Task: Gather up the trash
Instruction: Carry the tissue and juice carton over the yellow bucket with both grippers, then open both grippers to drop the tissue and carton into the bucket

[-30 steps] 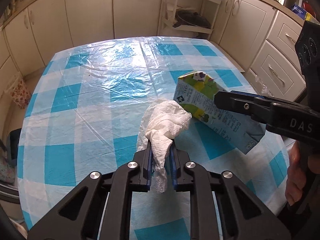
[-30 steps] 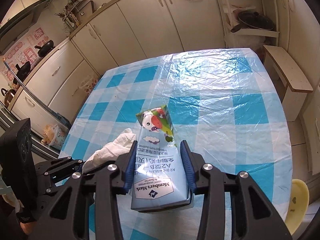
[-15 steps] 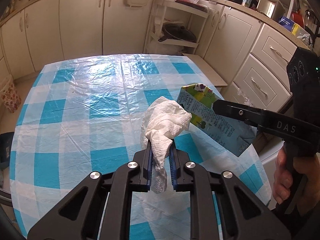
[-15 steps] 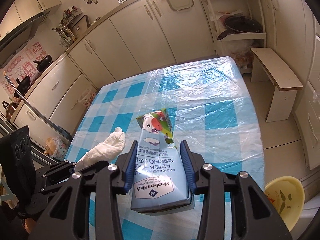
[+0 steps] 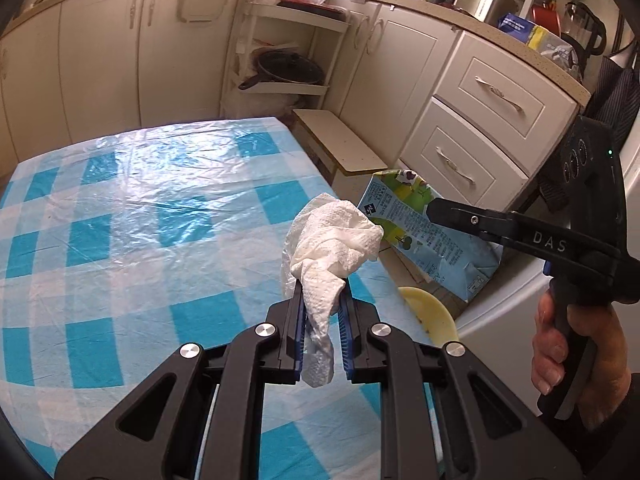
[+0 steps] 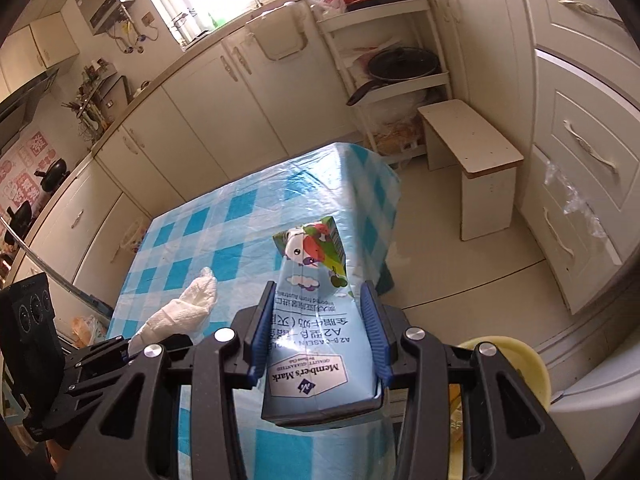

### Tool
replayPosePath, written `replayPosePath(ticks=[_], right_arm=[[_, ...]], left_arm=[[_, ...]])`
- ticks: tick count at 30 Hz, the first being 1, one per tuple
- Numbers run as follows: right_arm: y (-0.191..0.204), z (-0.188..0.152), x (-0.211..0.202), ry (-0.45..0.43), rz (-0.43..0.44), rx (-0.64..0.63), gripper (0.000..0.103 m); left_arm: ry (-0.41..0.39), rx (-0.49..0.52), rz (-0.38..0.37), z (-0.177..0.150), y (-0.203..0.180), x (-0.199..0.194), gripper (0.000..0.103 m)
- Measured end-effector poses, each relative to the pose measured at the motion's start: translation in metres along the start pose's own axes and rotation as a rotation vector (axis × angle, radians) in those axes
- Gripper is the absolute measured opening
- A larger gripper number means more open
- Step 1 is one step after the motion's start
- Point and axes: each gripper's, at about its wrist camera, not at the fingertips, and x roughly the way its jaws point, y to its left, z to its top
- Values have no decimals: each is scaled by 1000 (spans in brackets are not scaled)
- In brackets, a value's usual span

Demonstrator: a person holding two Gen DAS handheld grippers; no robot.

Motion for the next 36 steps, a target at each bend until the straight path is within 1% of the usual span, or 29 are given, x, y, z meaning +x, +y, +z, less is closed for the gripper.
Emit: replayPosePath(ticks=[4, 10, 14, 17, 18, 19, 20, 21, 22, 23, 24, 27, 30, 32, 36], right_arm=[[-32, -11, -10, 10, -63, 30, 42], [-91, -36, -18, 65, -160, 93, 42], [-121, -48, -19, 104, -186, 132, 42], [-135, -51, -18, 140, -190, 159, 42], [-139, -53, -19, 145, -188, 174, 44], [-143, -53, -19, 147, -194, 188, 52], [-146, -55, -20, 147, -200, 194, 55], [-148, -56, -22, 143, -205, 198, 55], [-151, -56, -24, 139, -210, 203, 55], [-154, -56, -27, 133, -210, 213, 55], [-156, -57, -29, 127, -209, 223, 56], [-163, -58, -34, 115, -208, 243, 57], [-165, -60, -29, 141, -196, 243, 57], [-163, -63, -15, 194, -163, 235, 58], [-147, -86, 33, 370, -68, 218, 59]], left_arm=[[18, 26, -49, -2, -32, 14, 14], [61, 74, -116, -10, -87, 44, 14], [112, 88, -147, -17, -114, 67, 14], [154, 102, -151, -21, -134, 86, 14], [167, 101, -156, -23, -137, 90, 15], [181, 101, -160, -25, -141, 97, 16], [197, 101, -162, -27, -145, 103, 23], [213, 98, -164, -28, -147, 109, 32], [224, 92, -167, -30, -149, 115, 38], [232, 82, -168, -32, -151, 120, 47], [236, 74, -170, -33, -153, 124, 49], [251, 61, -170, -35, -155, 132, 54], [237, 43, -167, -29, -150, 128, 58], [219, 16, -161, -22, -140, 121, 60], [196, -21, -150, -16, -122, 112, 63]])
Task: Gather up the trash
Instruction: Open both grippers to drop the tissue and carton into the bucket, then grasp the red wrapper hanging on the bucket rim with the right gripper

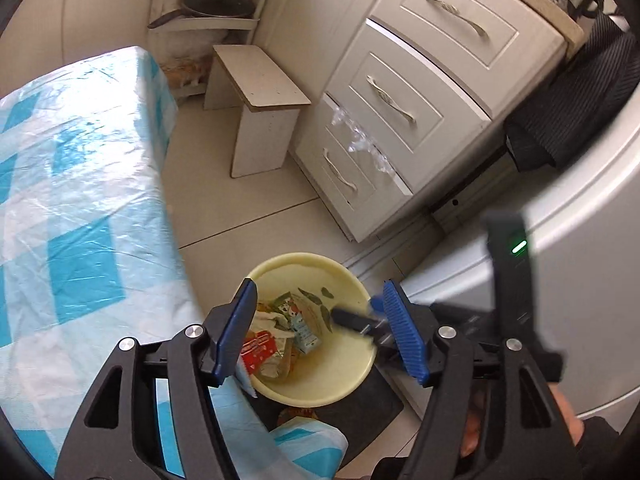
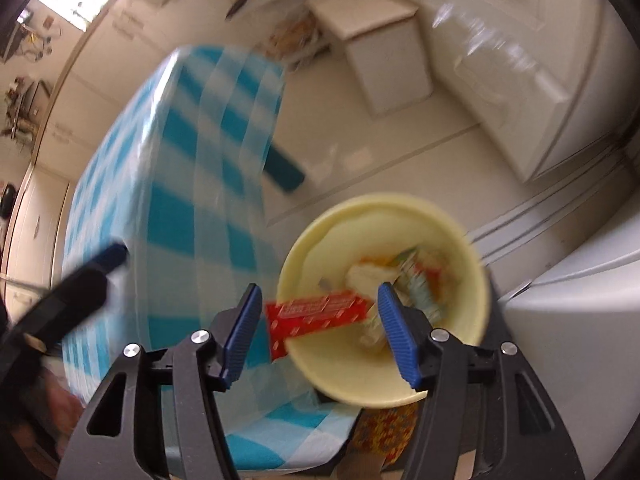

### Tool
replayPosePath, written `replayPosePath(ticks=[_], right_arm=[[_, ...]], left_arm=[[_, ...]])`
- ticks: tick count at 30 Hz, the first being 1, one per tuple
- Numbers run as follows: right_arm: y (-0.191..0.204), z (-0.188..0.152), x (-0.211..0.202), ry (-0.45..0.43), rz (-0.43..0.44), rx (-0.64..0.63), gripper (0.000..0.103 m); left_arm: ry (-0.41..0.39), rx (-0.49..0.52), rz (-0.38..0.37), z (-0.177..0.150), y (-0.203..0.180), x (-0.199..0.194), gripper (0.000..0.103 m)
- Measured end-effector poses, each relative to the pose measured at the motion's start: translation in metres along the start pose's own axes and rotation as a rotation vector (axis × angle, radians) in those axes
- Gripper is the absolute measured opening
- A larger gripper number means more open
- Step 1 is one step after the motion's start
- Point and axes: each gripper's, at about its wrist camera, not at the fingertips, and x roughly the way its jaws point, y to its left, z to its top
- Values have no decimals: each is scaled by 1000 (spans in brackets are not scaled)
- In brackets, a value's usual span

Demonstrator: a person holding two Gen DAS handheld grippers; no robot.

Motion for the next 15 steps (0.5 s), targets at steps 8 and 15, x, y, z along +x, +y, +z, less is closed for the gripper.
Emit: replayPosePath(ticks=[8, 15], right_arm=[[31, -22, 71, 202, 44, -73, 59], [35, -21, 76, 194, 68, -74, 57]], left_arm=[[-2, -9, 31, 0, 10, -5, 64], [-17, -14, 13, 4, 13, -11, 64]])
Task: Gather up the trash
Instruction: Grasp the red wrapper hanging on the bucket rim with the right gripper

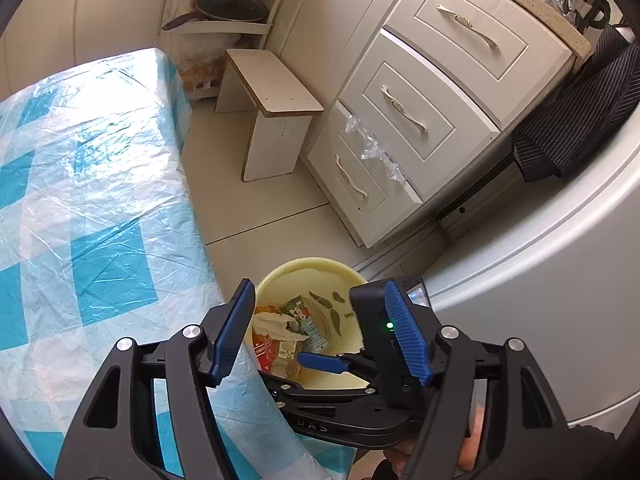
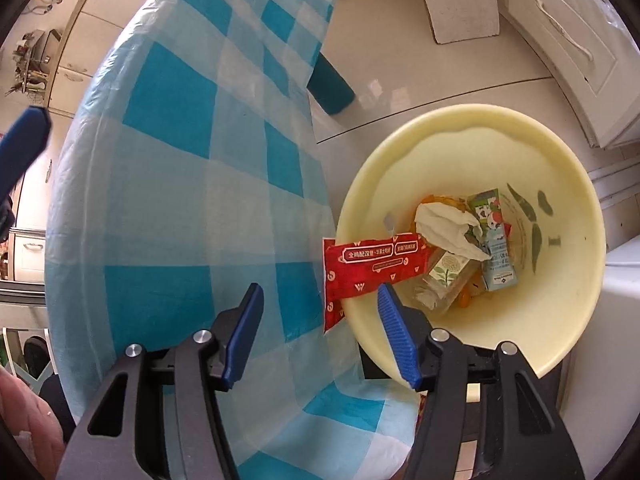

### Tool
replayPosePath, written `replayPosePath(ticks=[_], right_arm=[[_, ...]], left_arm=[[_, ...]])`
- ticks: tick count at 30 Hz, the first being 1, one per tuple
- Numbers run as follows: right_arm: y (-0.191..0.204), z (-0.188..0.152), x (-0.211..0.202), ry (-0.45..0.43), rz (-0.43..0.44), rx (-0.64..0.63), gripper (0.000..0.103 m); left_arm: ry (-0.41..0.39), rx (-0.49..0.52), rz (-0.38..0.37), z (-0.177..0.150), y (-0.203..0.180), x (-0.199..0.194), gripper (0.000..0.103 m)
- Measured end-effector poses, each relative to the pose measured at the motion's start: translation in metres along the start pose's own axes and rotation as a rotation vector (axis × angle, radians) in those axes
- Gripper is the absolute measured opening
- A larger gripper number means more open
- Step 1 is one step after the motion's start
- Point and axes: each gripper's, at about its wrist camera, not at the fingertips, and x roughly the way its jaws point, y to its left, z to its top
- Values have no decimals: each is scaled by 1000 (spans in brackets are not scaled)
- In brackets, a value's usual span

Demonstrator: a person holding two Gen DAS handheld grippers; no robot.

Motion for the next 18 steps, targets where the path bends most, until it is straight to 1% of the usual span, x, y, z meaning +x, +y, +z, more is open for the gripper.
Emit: replayPosePath(ticks=[1, 3, 4, 9, 12, 14, 16, 18], right_arm=[[1, 0, 3, 5, -4, -2, 54], [2, 0, 8, 18, -18, -13, 52], [6, 2, 10, 23, -24, -17, 47], [14, 2, 24, 35, -62, -53, 33], [15, 2, 30, 34, -87, -64, 29], [15, 2, 37, 40, -96, -70, 22], [14, 2, 40, 40, -103, -76, 8], [12, 2, 40, 31, -86, -67, 3]], left_arm=[[-5, 1, 1, 0, 0, -2, 64], [-17, 12, 6, 2, -1, -8, 64], [-24, 16, 9, 2, -1, -11, 64], [-45, 9, 8, 5, 4, -22, 64], [-47, 4, 6, 5, 6, -25, 64], [-47, 4, 6, 5, 7, -26, 64], [-48, 2, 5, 5, 8, -27, 64], [-50, 0, 4, 5, 9, -28, 64]])
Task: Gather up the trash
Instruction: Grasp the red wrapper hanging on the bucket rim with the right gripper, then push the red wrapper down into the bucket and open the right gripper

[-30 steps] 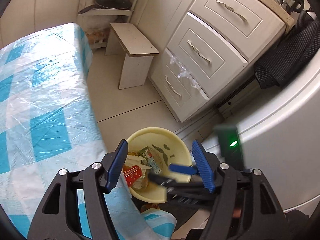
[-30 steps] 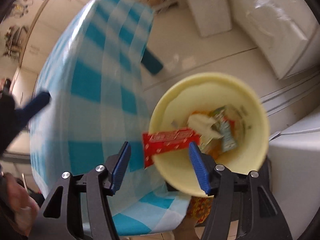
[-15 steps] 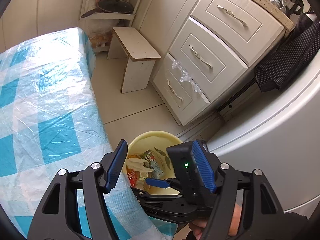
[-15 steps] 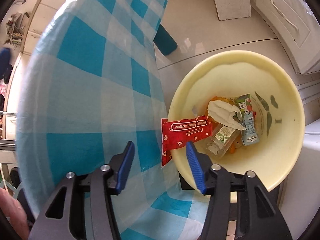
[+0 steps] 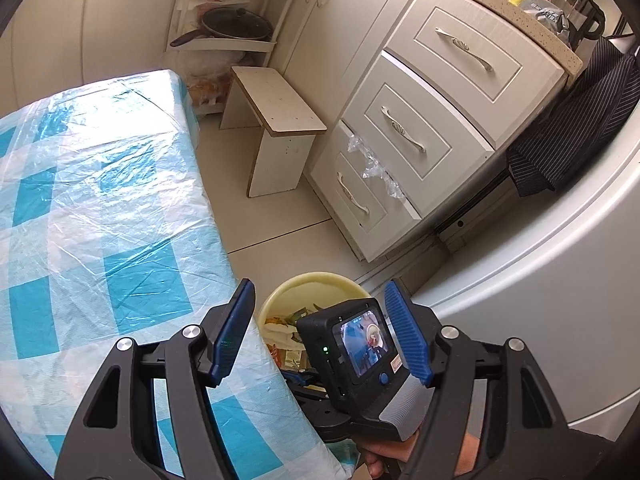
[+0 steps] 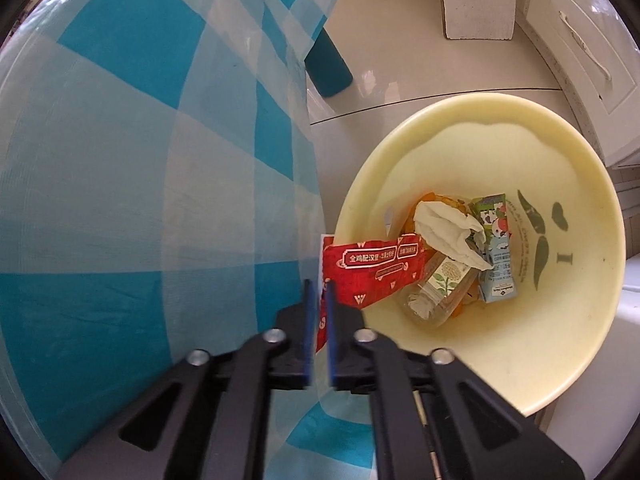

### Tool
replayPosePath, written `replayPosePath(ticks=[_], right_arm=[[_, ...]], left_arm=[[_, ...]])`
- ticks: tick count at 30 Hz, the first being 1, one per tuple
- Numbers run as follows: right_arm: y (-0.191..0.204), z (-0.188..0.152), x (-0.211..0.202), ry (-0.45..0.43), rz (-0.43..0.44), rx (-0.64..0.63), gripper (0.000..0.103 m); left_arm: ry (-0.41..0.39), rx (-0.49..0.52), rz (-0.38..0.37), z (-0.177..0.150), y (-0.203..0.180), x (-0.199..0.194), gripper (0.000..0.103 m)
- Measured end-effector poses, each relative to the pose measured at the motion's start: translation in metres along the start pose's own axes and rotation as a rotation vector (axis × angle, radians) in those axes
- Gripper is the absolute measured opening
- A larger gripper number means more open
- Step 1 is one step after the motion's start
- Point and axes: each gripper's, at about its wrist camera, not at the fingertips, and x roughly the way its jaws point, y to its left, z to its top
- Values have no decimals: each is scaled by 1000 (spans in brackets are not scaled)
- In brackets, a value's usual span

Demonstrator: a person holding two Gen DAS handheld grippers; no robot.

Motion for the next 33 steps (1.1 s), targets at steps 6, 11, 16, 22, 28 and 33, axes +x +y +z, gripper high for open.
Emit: replayPosePath(ticks=[6, 11, 16, 22, 28, 33], right_arm=[[-12, 1, -28, -80, 71, 65, 1], [-19, -3, -54, -134, 80, 104, 1], [-7, -2, -37, -80, 51, 73, 1], [2, 7, -14, -56, -36, 51, 29], [-4, 10, -2, -48, -50, 61, 30], [-2, 9, 9, -39, -75, 26, 8]], left_arm=[[1, 7, -3, 1, -1, -3, 64], [-6, 9, -7, 1, 1, -11, 64], [-21, -1, -10, 0, 7, -23, 64], [-25, -11, -4, -1, 14, -30, 64], [-16, -20, -6, 0, 16, -26, 64], [-9, -12, -5, -1, 14, -21, 64]])
